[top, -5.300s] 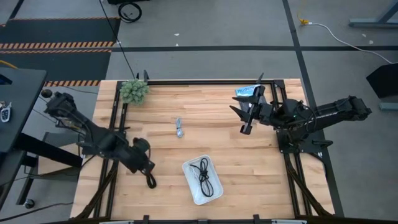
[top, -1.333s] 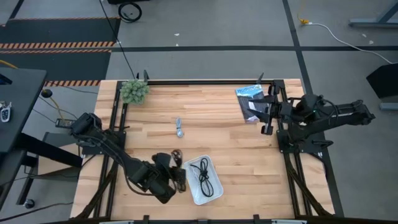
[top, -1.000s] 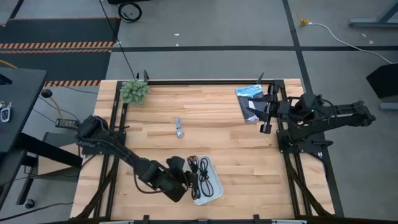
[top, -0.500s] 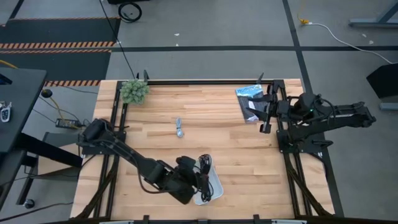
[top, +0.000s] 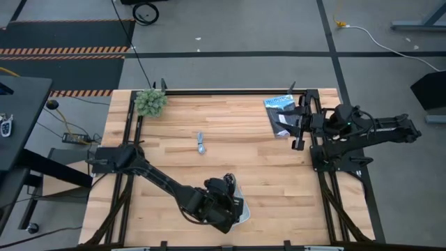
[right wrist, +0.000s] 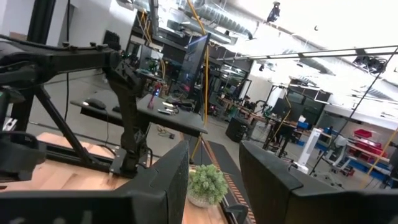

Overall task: Pick and place USB-C Cables
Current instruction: Put the black charger cable into the white bin

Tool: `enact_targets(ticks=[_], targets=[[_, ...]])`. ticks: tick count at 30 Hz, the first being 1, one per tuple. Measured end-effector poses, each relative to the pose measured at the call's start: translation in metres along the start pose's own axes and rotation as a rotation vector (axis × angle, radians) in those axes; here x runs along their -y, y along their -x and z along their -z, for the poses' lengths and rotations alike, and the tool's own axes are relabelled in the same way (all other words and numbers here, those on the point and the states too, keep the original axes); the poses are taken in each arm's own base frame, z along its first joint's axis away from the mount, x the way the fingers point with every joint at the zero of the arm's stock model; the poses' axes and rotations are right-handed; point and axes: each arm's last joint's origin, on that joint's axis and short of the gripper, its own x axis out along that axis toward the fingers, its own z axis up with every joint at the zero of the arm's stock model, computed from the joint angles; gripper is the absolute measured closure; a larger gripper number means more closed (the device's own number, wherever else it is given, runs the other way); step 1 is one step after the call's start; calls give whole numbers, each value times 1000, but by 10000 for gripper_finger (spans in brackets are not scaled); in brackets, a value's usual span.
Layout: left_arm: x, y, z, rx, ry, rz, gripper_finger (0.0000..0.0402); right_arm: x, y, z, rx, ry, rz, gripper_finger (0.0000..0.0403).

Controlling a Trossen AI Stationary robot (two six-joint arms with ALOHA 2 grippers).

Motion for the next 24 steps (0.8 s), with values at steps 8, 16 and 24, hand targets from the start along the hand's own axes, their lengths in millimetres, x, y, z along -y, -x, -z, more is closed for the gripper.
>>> enact_targets(ticks=[8, 16, 24], targets=[[-16, -10, 9, -8, 63, -131, 331, -1, -3, 0, 9, 1, -1, 255], [-20, -34, 12, -33, 161, -180, 302, -2, -5, 0, 20, -1, -34, 255], [-17, -44, 7, -61, 156, -177, 256, -3, -7, 1, 17, 2, -37, 255]])
